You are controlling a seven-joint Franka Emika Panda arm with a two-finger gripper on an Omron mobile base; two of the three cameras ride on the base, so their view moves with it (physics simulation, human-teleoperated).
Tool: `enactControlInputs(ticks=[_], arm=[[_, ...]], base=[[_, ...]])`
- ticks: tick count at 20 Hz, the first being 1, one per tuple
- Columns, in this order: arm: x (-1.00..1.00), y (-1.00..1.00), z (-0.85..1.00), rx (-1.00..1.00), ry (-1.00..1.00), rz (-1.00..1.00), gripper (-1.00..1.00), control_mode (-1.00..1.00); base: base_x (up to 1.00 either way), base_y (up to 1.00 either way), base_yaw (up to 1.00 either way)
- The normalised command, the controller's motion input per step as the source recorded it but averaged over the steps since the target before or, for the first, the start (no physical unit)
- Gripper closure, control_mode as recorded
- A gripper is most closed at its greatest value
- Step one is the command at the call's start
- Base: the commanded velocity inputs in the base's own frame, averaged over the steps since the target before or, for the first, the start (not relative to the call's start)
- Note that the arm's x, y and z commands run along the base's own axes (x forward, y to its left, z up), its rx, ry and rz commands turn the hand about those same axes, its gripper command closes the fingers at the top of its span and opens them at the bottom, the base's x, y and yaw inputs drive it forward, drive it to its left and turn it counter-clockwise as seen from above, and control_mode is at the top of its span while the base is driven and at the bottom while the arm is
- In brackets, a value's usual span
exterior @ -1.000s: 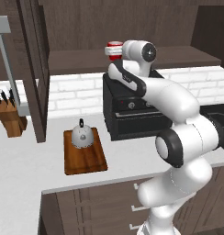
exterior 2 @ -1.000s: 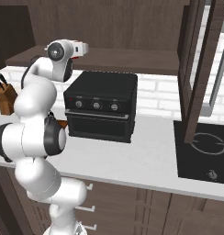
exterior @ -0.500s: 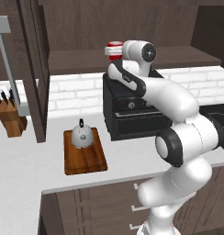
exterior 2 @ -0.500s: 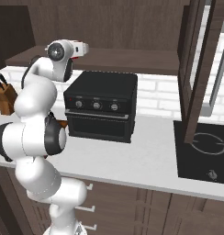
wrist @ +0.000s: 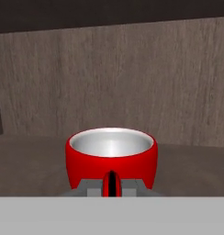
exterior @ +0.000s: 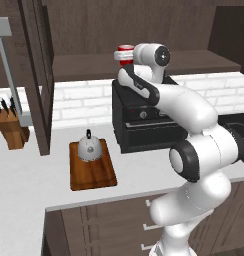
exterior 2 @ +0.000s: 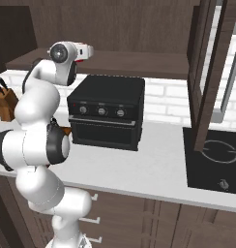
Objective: Pick the kettle from the counter and place it on the tray. Then pick the mug from the cabinet and place it on the tray. Then close the cabinet doors.
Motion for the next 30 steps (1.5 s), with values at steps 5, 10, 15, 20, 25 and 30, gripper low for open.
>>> enactControlInputs(ticks=[5, 10, 15, 20, 25, 30], arm=[[-0.08, 0.0, -0.04, 0.0, 0.0, 0.0, 1.0, -1.0], [-0.52, 0.0, 0.0, 0.0, -0.03, 0.0, 1.0, -1.0], [-0.82, 0.0, 0.13, 0.0, -0.07, 0.01, 1.0, -1.0], [-0.68, 0.04, 0.46, -0.03, -0.06, 0.05, 1.0, -1.0], [-0.69, 0.03, 0.32, -0.03, 0.0, 0.07, 1.0, -1.0], [-0.85, 0.0, -0.04, -0.01, 0.0, 0.15, 1.0, -1.0]], base=[[0.0, 0.0, 0.0], [0.0, 0.0, 0.0], [0.0, 0.0, 0.0], [0.0, 0.0, 0.0], [0.0, 0.0, 0.0], [0.0, 0.0, 0.0]])
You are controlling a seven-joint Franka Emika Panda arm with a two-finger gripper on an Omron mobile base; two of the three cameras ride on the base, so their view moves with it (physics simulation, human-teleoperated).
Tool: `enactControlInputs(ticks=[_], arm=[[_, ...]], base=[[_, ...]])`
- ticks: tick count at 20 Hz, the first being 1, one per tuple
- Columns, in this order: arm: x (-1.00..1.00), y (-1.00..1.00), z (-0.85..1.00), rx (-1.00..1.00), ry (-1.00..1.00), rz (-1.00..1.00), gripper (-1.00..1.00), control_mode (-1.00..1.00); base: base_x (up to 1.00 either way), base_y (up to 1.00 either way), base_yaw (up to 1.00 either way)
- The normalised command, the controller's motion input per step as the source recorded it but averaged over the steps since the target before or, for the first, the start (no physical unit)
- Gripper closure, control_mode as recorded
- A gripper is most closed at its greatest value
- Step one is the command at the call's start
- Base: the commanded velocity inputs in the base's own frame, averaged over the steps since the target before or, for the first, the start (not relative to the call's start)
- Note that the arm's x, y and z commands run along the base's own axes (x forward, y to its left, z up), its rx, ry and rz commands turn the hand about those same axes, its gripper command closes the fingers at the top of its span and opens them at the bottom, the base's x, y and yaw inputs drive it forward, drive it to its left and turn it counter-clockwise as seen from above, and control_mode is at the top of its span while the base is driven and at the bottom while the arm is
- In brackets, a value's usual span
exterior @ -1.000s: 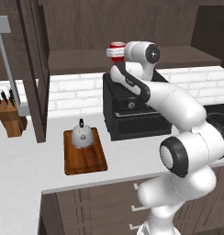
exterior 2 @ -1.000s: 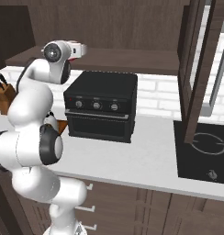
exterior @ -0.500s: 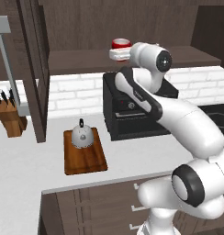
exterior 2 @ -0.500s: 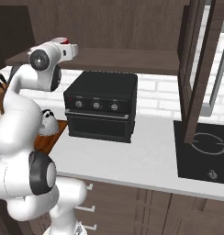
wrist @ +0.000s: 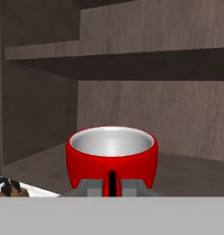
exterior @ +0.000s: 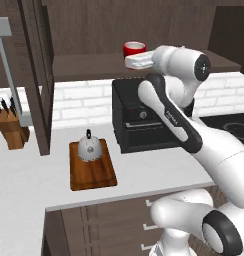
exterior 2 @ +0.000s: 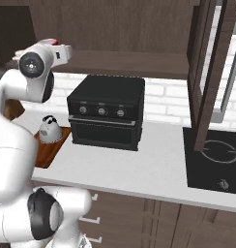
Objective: Pick the kettle from the counter and place it on the tray. Then pick the mug from the cabinet and place it on the tray. Then close the cabinet doors.
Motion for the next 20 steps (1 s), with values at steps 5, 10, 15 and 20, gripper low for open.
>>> enactControlInputs(ticks=[5, 10, 15, 20], arm=[[-0.97, 0.01, -0.31, 0.0, -0.01, 0.14, 1.0, -1.0], [-0.91, 0.07, -0.55, 0.0, -0.04, 0.11, 1.0, -1.0], [-0.81, 0.13, -0.59, 0.0, 0.0, 0.09, 1.0, -1.0], [-0.78, 0.04, -0.54, 0.0, -0.08, 0.08, 1.0, -1.0]], base=[[0.0, 0.0, 0.0], [0.0, 0.0, 0.0], [0.0, 0.0, 0.0], [0.0, 0.0, 0.0]])
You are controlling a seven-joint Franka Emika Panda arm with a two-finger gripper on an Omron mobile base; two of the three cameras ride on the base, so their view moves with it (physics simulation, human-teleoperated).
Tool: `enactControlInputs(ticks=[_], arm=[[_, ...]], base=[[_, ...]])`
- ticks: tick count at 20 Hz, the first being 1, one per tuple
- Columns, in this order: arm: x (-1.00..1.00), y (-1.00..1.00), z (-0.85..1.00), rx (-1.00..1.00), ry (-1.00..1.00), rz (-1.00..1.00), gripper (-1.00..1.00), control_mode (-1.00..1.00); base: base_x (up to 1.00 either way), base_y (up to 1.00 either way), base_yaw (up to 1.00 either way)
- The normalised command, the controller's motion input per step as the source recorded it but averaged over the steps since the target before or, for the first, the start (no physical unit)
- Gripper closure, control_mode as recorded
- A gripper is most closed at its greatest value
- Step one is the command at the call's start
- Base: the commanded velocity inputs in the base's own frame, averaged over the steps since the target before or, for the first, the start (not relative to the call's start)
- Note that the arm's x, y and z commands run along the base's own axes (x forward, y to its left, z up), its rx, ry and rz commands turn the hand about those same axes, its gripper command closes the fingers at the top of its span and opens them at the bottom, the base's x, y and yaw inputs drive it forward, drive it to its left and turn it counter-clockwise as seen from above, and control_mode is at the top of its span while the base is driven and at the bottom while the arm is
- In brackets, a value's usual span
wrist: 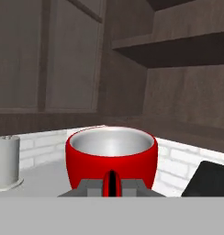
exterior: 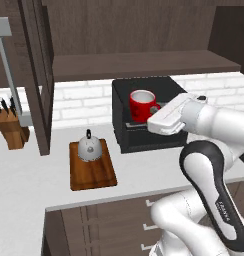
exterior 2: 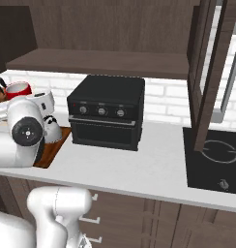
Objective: Pick the kettle from the counter and place it on the tray. Then pick the mug from the cabinet and place it on the tray. Then close the cabinet doors.
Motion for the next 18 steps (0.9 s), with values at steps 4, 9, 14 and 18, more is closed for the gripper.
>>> enactControlInputs(ticks=[4, 9, 14, 18], arm=[[-0.76, 0.0, -0.42, 0.0, -0.16, 0.06, 1.0, -1.0], [-0.58, 0.0, -0.28, -0.02, -0.2, 0.08, 1.0, -1.0], [-0.37, 0.01, -0.46, 0.0, -0.11, 0.06, 1.0, -1.0], [-0.11, 0.03, -0.46, 0.0, -0.07, 0.02, 1.0, -1.0]], base=[[0.0, 0.0, 0.0], [0.0, 0.0, 0.0], [0.0, 0.0, 0.0], [0.0, 0.0, 0.0]])
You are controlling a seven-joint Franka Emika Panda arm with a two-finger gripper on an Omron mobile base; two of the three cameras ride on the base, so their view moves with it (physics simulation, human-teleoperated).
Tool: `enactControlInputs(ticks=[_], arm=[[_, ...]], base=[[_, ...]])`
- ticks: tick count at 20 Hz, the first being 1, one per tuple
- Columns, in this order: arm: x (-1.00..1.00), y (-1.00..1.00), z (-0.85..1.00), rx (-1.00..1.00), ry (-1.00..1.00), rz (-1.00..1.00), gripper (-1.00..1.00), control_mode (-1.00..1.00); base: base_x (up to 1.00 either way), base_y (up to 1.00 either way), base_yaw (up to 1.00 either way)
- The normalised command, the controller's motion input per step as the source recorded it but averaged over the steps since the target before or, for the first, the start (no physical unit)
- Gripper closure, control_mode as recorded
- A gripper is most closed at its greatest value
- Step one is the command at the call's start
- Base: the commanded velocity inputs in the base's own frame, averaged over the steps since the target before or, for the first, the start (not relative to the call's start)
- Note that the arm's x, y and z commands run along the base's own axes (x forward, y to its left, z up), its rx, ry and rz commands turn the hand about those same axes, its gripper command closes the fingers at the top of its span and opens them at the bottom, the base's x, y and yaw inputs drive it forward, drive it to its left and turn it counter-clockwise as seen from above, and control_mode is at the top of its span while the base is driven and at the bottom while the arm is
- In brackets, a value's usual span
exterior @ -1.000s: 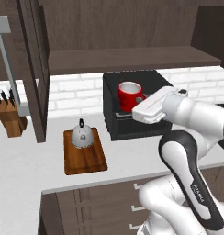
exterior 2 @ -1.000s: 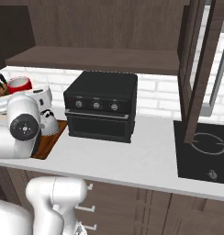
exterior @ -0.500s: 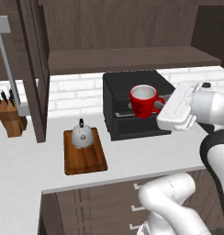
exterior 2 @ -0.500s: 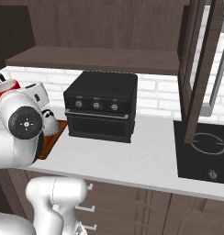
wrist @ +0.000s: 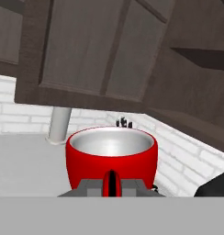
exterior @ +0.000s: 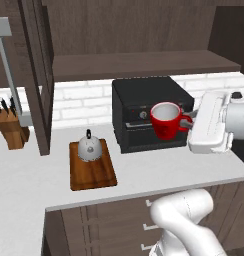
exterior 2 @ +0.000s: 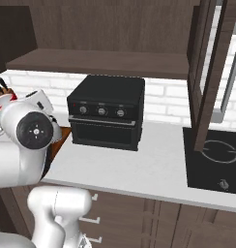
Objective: Pick the kettle from the counter and place it on the tray. Then pick the mug from the cabinet and place it on the tray. Then close the cabinet doors.
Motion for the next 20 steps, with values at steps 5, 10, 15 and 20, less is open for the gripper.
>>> enactControlInputs(ticks=[5, 10, 15, 20], arm=[[0.0, 0.0, -0.57, 0.0, -0.03, 0.02, 1.0, -1.0], [0.0, 0.0, -0.73, 0.04, -0.08, 0.02, 1.0, -1.0], [0.0, 0.0, -0.67, 0.07, -0.07, 0.0, 1.0, -1.0], [0.0, 0.01, -0.67, 0.09, -0.08, 0.01, 1.0, -1.0]], base=[[0.0, 0.0, 0.0], [0.0, 0.0, 0.0], [0.0, 0.0, 0.0], [0.0, 0.0, 0.0]])
